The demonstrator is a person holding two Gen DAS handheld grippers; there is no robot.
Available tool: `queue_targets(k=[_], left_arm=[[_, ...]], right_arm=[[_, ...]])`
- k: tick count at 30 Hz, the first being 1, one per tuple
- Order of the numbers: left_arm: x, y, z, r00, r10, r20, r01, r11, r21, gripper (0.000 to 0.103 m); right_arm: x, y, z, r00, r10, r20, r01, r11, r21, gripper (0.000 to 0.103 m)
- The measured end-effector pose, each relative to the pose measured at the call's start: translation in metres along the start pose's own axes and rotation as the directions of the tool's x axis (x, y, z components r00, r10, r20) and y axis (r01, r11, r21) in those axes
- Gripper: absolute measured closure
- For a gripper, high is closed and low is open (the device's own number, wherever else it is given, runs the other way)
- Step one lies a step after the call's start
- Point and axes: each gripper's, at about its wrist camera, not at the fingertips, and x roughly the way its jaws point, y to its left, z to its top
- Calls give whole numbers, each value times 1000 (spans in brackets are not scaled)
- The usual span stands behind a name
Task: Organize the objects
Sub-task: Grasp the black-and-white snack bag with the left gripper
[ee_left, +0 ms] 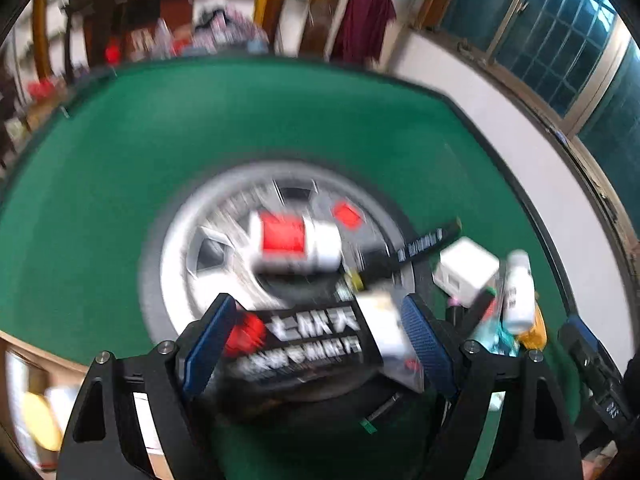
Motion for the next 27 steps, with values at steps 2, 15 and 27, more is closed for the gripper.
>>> queue_targets(k=[2,15,27], left_arm=[[3,-3,-10,998,-61,-22,61,998,12,19],[-44,-53,-61,997,-58,-51,74,910,408,20],[-18,-72,-38,994,-84,-74,109,875,472,20]], right_arm=[[2,-4,1,1000,-5,-9,5,1000,16,0],[11,-11,0,998,9,-59,-6,999,50,0],[22,-5,-4,994,2,-107,1,1000,24,0]])
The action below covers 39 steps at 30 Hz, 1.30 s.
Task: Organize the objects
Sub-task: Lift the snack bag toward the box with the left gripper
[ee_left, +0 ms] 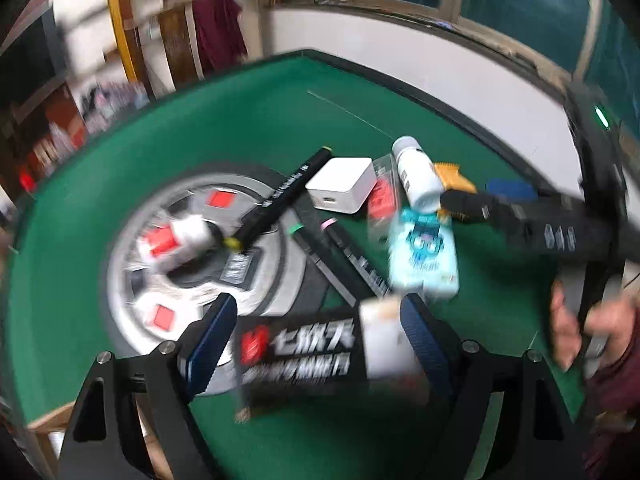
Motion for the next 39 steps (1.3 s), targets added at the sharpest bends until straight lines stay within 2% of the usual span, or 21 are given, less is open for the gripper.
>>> queue_targets(k=[2,4,7,9,11,12,15,18,20,22,23,27,28,29,31,33,34,35,36,37,39], left_arm=[[21,13,4,991,-121,-57,115,988,-106,20],[31,19,0,983,-165,-77,153,977,-148,20],[27,18,-11,960,-259,-106,240,957,-164,20],[15,8,-22,938,-326,-121,308,941,-142,20],[4,-4,-33,915,-378,-144,362,924,-123,20],[-2,-10,-39,911,-382,-153,369,923,-107,20],[-21,-20,-50,936,-333,-118,324,942,-85,20],[-37,-29,-54,977,-199,-76,199,980,-4,20],[-36,-37,-54,988,-122,-94,130,989,76,20],[-28,-43,-57,989,-52,-142,76,983,166,20],[-21,-49,-58,986,-16,-169,54,972,228,20],[7,-62,-69,965,42,-260,54,934,353,20],[13,-65,-71,960,52,-276,56,927,370,19],[13,-67,-71,966,36,-255,63,927,369,18],[13,-70,-66,966,30,-257,66,933,354,18],[10,-69,-64,969,46,-244,37,945,325,18],[8,-67,-63,970,51,-237,23,953,302,20],[2,-65,-63,974,45,-223,18,963,269,35],[-3,-63,-64,976,33,-213,20,970,243,59],[-9,-60,-65,979,25,-204,18,978,208,64],[-25,-55,-70,987,23,-161,2,989,149,65]], right_arm=[[-1,2,0,1000,-18,8,18,1000,-18,0],[-1,2,-1,1000,-26,10,26,999,-27,0],[2,2,-1,1000,-25,-3,25,999,-30,0],[4,2,-2,1000,-15,-18,15,1000,-27,0],[6,2,-2,1000,-14,-28,13,1000,-26,0],[6,2,-2,999,-13,-31,12,1000,-27,0],[7,3,-3,999,-15,-35,14,999,-32,0],[8,4,-4,999,-14,-45,13,999,-31,0],[9,4,-5,999,-17,-52,15,999,-30,0],[9,3,-5,998,-20,-53,18,999,-29,0],[9,2,-5,998,-24,-52,23,999,-29,0],[10,1,-5,998,-31,-53,30,999,-21,0],[10,1,-5,998,-33,-55,32,999,-21,0],[11,1,-5,998,-33,-58,32,999,-22,0],[11,2,-5,998,-31,-57,29,999,-27,0],[11,3,-5,998,-33,-52,31,999,-35,0],[11,3,-4,998,-30,-51,29,999,-39,0],[11,4,-4,998,-30,-51,28,999,-42,0],[10,4,-3,998,-32,-49,29,999,-43,0],[10,4,-3,998,-30,-46,28,999,-42,0],[8,2,-3,999,-29,-40,28,999,-38,0]])
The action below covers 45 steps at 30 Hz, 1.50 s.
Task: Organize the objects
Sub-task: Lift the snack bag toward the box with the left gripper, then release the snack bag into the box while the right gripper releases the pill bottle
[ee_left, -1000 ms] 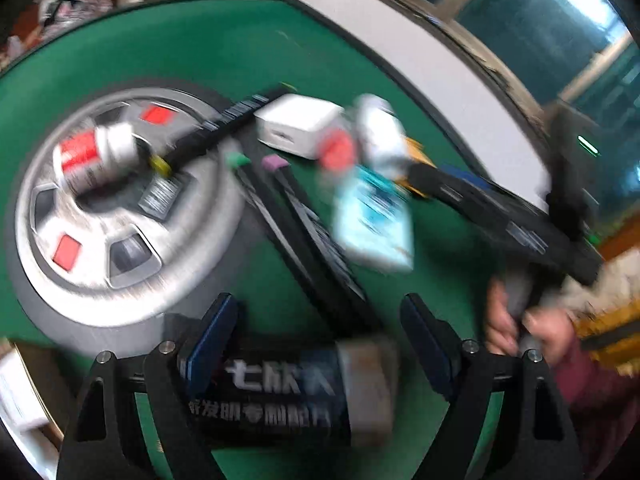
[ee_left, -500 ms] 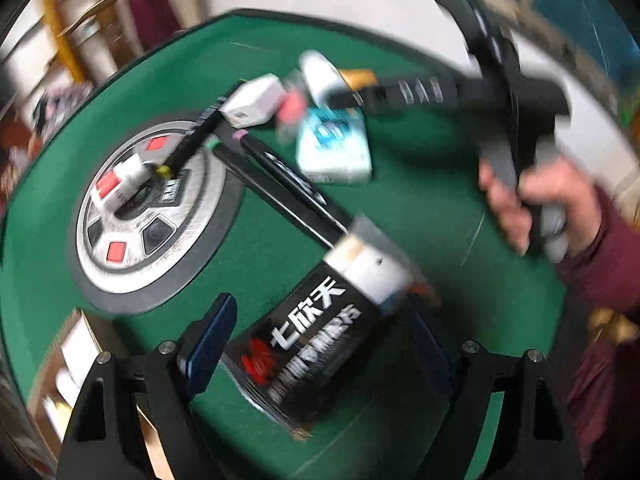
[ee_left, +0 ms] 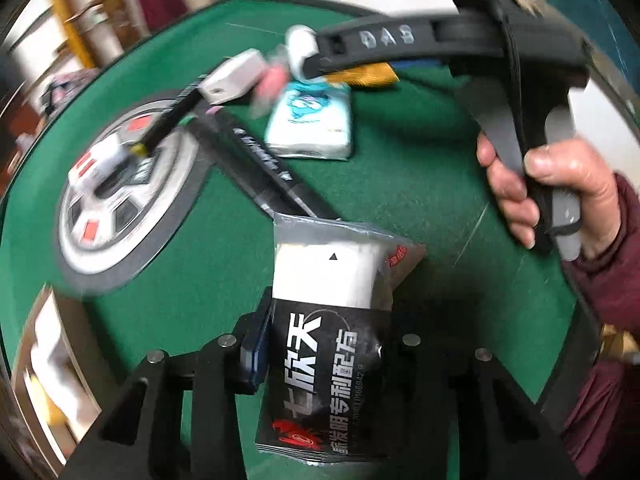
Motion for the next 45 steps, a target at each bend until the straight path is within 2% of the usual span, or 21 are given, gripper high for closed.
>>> queue_targets(k=[3,6,8,9,11,13,16,19,23,27,28,30,33,36,40,45], left_arm=[[-30,7,-17,996,-23,88,31,995,-95,65],[-68,13,-33,979,-12,205,51,980,-190,65],[-94,19,-46,955,1,297,81,961,-265,65],[-109,25,-53,934,-1,359,121,942,-312,65],[-117,25,-61,900,29,436,156,910,-383,65],[-126,33,-73,878,31,478,203,880,-430,65],[-134,38,-81,873,99,477,150,877,-457,65],[-139,46,-96,847,94,523,206,849,-486,65],[-133,60,-115,847,135,515,208,806,-554,65],[-132,76,-135,845,153,513,221,772,-596,64],[-134,79,-140,844,166,510,214,768,-604,64],[-136,85,-151,843,199,500,187,764,-618,64],[-142,99,-168,840,218,497,183,748,-638,64],[-142,113,-180,838,228,496,193,726,-660,64],[-141,126,-192,841,239,486,203,694,-691,64],[-135,134,-200,851,244,465,202,665,-719,64]], right_arm=[[-2,-1,0,1000,7,8,-7,1000,4,0],[-6,2,0,999,21,29,-21,1000,-7,0],[-12,6,-1,997,50,51,-49,999,-23,0],[-14,8,-2,996,62,58,-60,998,-31,0],[-20,13,-4,993,85,85,-81,995,-51,0],[-23,13,-4,994,72,84,-70,997,-34,0],[-23,14,-4,993,109,51,-109,994,4,0],[-27,31,-1,989,147,28,-146,988,-42,0],[-22,81,17,977,207,-55,-213,966,-147,0],[1,149,35,977,192,-94,-212,927,-309,0],[8,165,37,981,168,-94,-191,910,-368,0],[29,204,40,992,90,-93,-125,849,-514,0],[52,235,39,998,-8,-59,-32,762,-646,0],[65,246,41,998,-41,-43,-1,709,-705,0],[80,257,48,997,-46,-54,-9,676,-737,3],[100,262,48,992,-58,-114,-49,652,-757,19]])
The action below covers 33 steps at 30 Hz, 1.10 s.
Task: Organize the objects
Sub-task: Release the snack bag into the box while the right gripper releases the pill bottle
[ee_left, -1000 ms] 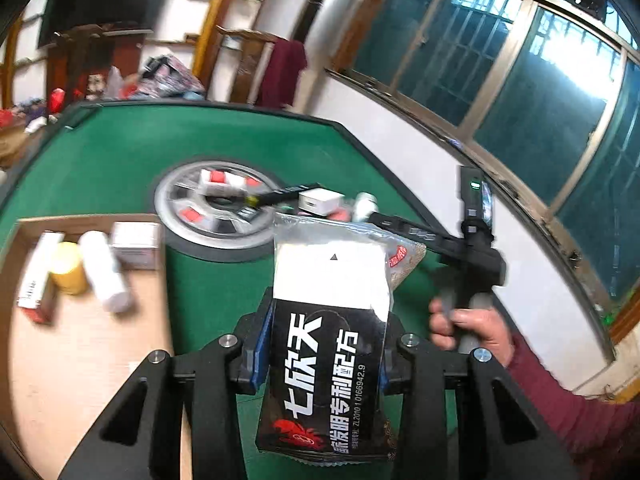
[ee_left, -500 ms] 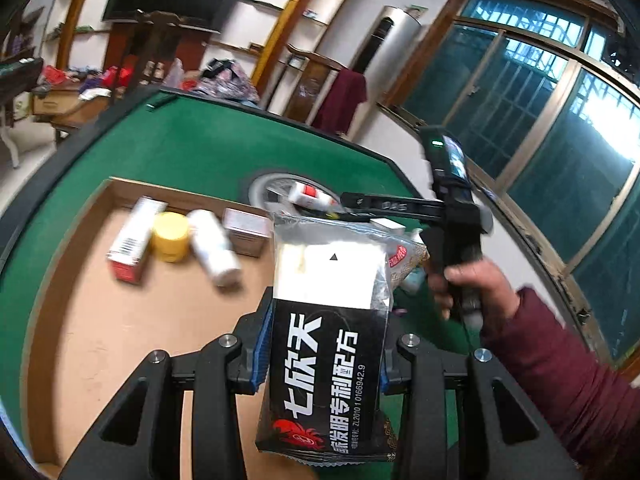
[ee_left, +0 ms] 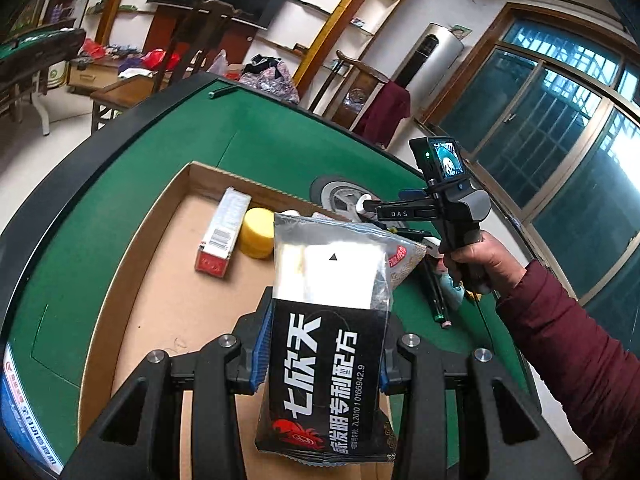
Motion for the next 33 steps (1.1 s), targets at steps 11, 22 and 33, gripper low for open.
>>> queue_targets(k=[11,22,33], left_arm=[[2,1,-4,1000,15,-16,-15,1000,-10,64],[-4,5,-8,996,84,-44,-85,996,-23,64],[30,31,9,943,268,-199,-276,961,-9,64]], right_arm=[[18,-10,-13,991,122,-48,-113,982,154,66],[-56,-13,-41,962,263,74,-273,925,265,65],[-88,93,-56,855,514,69,-517,836,185,65]])
